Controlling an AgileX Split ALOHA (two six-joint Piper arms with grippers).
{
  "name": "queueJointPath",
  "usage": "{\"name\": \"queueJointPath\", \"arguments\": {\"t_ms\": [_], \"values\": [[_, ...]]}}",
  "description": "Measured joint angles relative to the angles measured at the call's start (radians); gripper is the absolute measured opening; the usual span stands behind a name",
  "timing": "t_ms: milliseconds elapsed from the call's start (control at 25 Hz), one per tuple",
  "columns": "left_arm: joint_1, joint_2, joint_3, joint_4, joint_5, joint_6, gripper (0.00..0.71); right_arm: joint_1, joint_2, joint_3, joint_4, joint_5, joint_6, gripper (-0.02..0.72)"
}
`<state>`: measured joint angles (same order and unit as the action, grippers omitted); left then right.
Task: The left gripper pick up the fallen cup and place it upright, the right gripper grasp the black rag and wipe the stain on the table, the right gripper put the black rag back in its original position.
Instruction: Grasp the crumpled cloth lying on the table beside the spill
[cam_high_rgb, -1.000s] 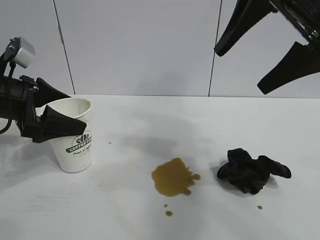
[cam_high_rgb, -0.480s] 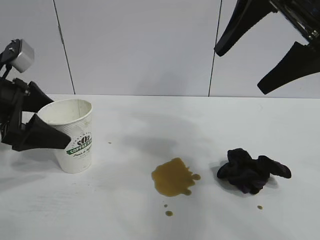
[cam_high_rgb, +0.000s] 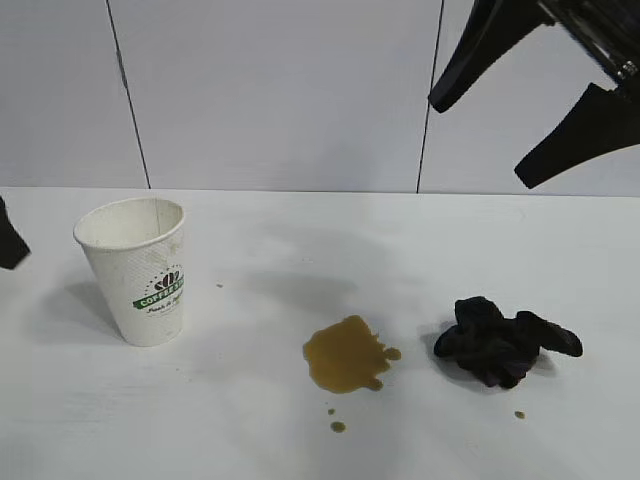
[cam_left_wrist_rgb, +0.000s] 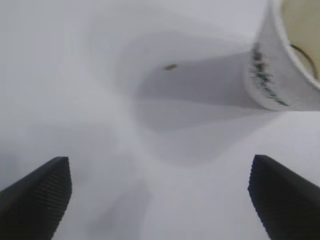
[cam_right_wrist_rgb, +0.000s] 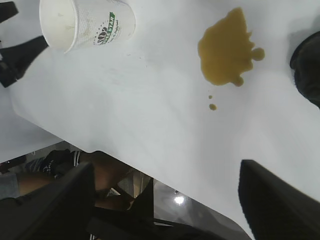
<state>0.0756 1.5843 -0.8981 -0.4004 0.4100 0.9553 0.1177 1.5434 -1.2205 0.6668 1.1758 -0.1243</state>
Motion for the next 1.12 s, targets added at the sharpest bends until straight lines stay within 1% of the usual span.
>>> {"name": "queueJointPath", "arguments": {"t_ms": [80, 120, 240, 360, 440, 560, 680, 880, 1120], "values": [[0.066, -0.073, 0.001, 0.084, -0.031, -0.124, 0.668, 0.0, 0.0, 0.0, 0.0, 0.0, 0.0, 0.545], [0.097, -0.116, 0.001, 0.105, -0.041, -0.153, 0.662, 0.0, 0.0, 0.0, 0.0, 0.0, 0.0, 0.545], [0.198, -0.243, 0.001, 0.122, -0.073, -0.181, 0.655, 0.0, 0.0, 0.0, 0.0, -0.005, 0.0, 0.545], [0.263, -0.387, 0.002, 0.123, -0.096, -0.187, 0.654, 0.0, 0.0, 0.0, 0.0, -0.015, 0.0, 0.545], [0.277, -0.478, 0.004, 0.091, -0.114, -0.188, 0.654, 0.0, 0.0, 0.0, 0.0, -0.016, 0.0, 0.545], [0.279, -0.613, 0.005, 0.01, -0.123, -0.188, 0.654, 0.0, 0.0, 0.0, 0.0, -0.016, 0.0, 0.545], [0.279, -0.74, 0.005, -0.061, -0.072, -0.188, 0.654, 0.0, 0.0, 0.0, 0.0, -0.016, 0.0, 0.545], [0.279, -0.982, 0.005, -0.152, 0.107, -0.191, 0.654, 0.0, 0.0, 0.0, 0.0, -0.016, 0.0, 0.545], [0.279, -1.254, 0.005, -0.164, 0.405, -0.272, 0.654, 0.0, 0.0, 0.0, -0.001, -0.016, 0.0, 0.545]]}}
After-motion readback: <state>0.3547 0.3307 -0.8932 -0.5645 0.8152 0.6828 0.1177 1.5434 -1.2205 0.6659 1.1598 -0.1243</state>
